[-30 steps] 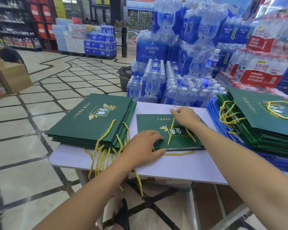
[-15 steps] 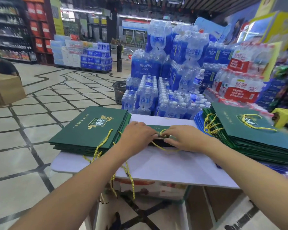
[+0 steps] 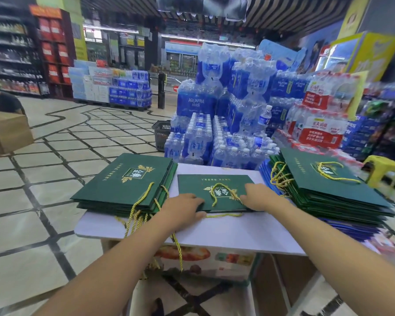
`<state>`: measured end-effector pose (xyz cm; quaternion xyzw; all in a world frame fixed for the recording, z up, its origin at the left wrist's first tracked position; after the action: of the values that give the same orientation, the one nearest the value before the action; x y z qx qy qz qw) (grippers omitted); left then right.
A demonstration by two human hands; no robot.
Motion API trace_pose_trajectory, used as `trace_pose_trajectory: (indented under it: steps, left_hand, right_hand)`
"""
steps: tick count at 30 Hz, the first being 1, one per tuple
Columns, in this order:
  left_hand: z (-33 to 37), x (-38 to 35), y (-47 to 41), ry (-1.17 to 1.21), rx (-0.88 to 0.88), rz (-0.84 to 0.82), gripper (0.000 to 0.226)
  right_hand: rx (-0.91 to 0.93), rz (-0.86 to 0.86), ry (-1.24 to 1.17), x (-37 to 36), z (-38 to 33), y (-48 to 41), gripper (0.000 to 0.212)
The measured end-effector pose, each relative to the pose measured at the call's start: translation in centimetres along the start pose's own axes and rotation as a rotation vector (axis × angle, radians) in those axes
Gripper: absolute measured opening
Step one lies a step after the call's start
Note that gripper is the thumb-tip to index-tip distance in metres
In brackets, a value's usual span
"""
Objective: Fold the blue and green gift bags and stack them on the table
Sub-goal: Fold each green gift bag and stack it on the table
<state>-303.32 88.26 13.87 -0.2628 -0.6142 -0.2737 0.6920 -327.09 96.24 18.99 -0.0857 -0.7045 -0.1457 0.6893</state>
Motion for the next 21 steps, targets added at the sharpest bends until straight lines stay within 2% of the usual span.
trace_pose_trajectory:
  steps: [2,7,10,14,17,19,21]
  left_hand:
    - [-0.1,-0.3,0.0,-0.002,0.005,0.036,0.038]
    - [0.4,-0.5,-0.1,-0.061,0.037,0.058,0.037]
    - [0.6,-0.6,0.2,-0.077,0.057,0.087,0.04]
    - [1.1,-0.1,0.4,-0.04,0.073,0.106,0.072]
    - [1.8,0.1,0.3,0.023,0.073,0.197,0.09]
    - [2.7,0.7,0.1,0.146,0.047,0.261,0.096]
    - [4.1,1.8,-0.4,0.337,-0.011,0.291,0.097]
  right_hand:
    - [-0.155,-0.001,-0.069,-1.2,0.6,0.0,0.039]
    - [-0.346,-0.021,-0.195,-2.9,1.8,-0.4,0.072]
    - [-0.385,0.084,-0.365,-1.4,1.7,-0.2,0.06]
    - [-0.287,0.376,-0.628,2.8,0.2,0.2,0.058]
    - [-0.171,0.566,-0.885,6.8,-1.6,1.1,0.057]
    - [-0.098,0.704,-0.936,9.9,-2.4,2.2,0.054]
    - [0.003,0.829,-0.885,12.8,-3.2,3.2,0.051]
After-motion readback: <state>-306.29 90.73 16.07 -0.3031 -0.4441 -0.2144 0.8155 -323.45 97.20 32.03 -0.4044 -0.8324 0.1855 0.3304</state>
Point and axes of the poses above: each hand's wrist, its own y-axis away from the middle knuckle, its own x-axis out of the back of the hand, z = x × y, the point moved 1 cm from there along -y, towards the middle knuckle, and after that the axes turned 3 degrees about x, right-handed, at the moved point
